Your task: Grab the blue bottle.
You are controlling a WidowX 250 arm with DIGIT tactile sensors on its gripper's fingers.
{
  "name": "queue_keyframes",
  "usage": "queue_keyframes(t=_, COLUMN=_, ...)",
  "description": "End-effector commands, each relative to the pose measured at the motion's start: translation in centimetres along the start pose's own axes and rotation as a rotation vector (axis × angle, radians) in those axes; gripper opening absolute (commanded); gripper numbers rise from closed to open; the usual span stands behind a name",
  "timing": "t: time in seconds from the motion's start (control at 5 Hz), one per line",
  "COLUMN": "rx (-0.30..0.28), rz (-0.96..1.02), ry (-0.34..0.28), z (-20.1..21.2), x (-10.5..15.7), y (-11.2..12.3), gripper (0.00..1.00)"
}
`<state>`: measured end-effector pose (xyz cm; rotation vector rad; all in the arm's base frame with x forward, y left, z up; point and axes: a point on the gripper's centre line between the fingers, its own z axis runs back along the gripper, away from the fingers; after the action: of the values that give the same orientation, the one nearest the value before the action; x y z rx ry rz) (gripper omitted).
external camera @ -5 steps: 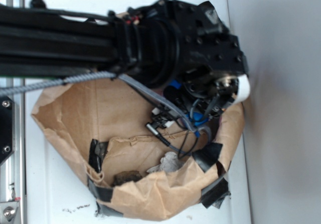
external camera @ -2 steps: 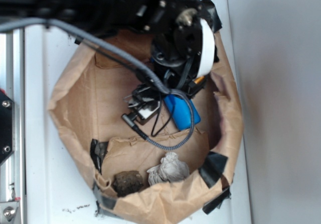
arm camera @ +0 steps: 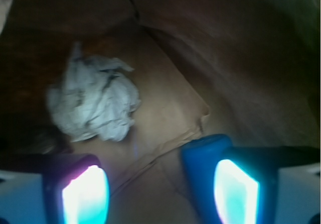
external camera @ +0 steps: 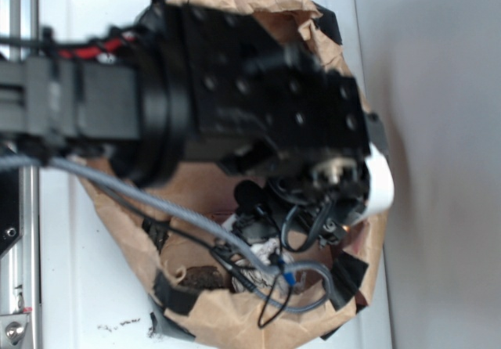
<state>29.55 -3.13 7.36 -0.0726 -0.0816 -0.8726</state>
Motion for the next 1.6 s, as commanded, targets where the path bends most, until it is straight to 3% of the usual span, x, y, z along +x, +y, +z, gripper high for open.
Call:
queue_keyframes(t=0.0, rx=0.016, rz=0.023, ry=-0.047, z=2.3, x=1.4, y=0.5, gripper=1.0)
queue_keyframes(t=0.2, rx=0.001, rz=0.068, ry=-0.081, z=4.0, x=1.1, y=1.7, gripper=1.0)
queue_keyframes(t=0.8, rx=0.037, rz=0.081, ry=0.102, z=-0.2, x=0.1, y=2.4, gripper=1.0)
queue_keyframes(t=1.0, rx=0.012, rz=0.1, ry=0.153, z=-0.9, x=0.3, y=2.3, gripper=1.0)
queue_keyframes(t=1.2, rx=0.029, rz=0.108, ry=0.188, z=-1.4, x=0.6, y=2.4, gripper=1.0)
queue_keyframes(t=1.4, rx=0.049, rz=0.124, ry=0.186, z=-1.4, x=-1.5, y=2.6, gripper=1.0)
